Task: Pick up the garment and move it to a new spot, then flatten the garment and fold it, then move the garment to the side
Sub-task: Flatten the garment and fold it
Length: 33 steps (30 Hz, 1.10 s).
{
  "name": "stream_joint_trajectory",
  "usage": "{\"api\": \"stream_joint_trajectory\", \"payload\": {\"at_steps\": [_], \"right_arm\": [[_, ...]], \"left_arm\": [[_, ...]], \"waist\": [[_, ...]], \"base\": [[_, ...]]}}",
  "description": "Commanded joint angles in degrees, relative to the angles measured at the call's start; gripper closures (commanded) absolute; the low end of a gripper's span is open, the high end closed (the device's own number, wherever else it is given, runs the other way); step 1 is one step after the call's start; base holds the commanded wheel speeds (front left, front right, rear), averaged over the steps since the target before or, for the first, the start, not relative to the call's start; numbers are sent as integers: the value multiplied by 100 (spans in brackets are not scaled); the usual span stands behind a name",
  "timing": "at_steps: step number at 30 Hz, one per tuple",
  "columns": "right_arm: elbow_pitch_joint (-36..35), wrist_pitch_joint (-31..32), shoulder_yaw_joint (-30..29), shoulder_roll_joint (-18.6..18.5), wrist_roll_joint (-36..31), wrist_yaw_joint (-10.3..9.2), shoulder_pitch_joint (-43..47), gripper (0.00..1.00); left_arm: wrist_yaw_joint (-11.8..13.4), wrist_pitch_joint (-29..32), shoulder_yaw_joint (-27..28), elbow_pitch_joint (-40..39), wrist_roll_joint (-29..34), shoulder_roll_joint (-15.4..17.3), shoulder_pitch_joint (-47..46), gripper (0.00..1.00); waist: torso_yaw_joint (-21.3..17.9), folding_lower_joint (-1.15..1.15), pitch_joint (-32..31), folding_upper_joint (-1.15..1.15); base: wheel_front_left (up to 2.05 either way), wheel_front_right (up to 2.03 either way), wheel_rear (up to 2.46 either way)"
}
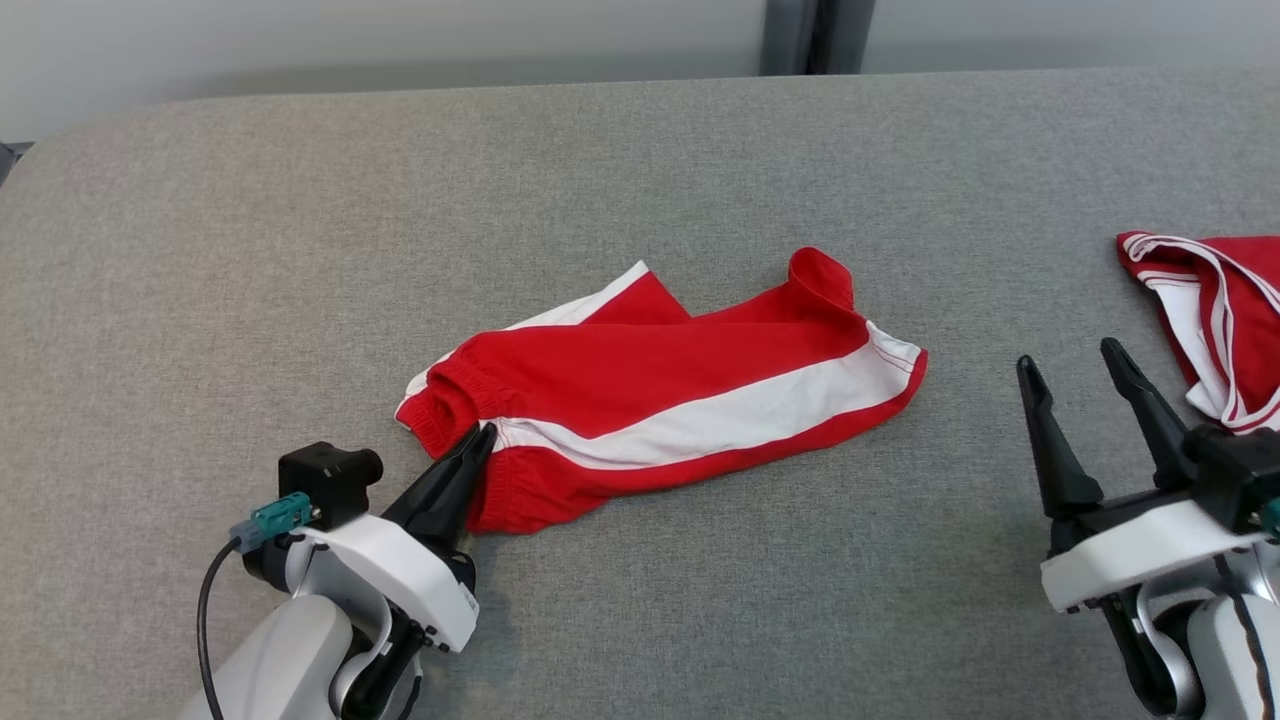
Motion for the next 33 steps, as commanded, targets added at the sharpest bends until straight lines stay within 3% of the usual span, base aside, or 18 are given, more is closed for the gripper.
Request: {"api": "stream_joint_trajectory", "payload": {"at_steps": [1,9,17,18,19,20,21,26,33], "right_arm": [[98,87,213,-162,100,-2,-207,0],[870,542,1650,-965,690,-2,-1227,0],[1505,699,2673,-1438,1011,-2,-1950,0],[1599,741,2808,-1477,1061,-2,-2030,10],[1664,742,2952,-1520,1073,-2,-2115,58],[1737,746,3034,-1557,1115,-2,-2188,92],[1801,783,3135,-1570,1221,-2,-2210,100],[1721,591,3349,-1709,1771,-2,-2252,100],[833,280,3153,-1992,3456,-1,-1930,100]], "left_arm": [[-10,-52,-47,-14,-34,81,-145,100],[-9,-106,-275,-114,-16,114,-327,100],[-10,-160,-409,-134,-26,96,-444,100],[-10,-171,-421,-132,-28,100,-453,100],[-10,-183,-436,-129,-28,103,-462,100],[-10,-194,-447,-129,-25,103,-469,100],[-10,-203,-464,-138,-22,108,-468,100],[14,-215,-436,-266,-62,221,-391,100],[267,-40,-200,-1141,-131,694,-282,100]], "waist": [[57,0,28,0],[280,0,190,0],[398,0,304,0],[402,0,316,0],[407,0,326,0],[415,0,333,0],[422,0,337,0],[408,0,299,0],[273,0,102,0]], "base": [[0,0,0],[0,0,0],[0,0,0],[0,0,0],[0,0,0],[0,0,0],[0,0,0],[0,0,0],[0,0,0]]}}
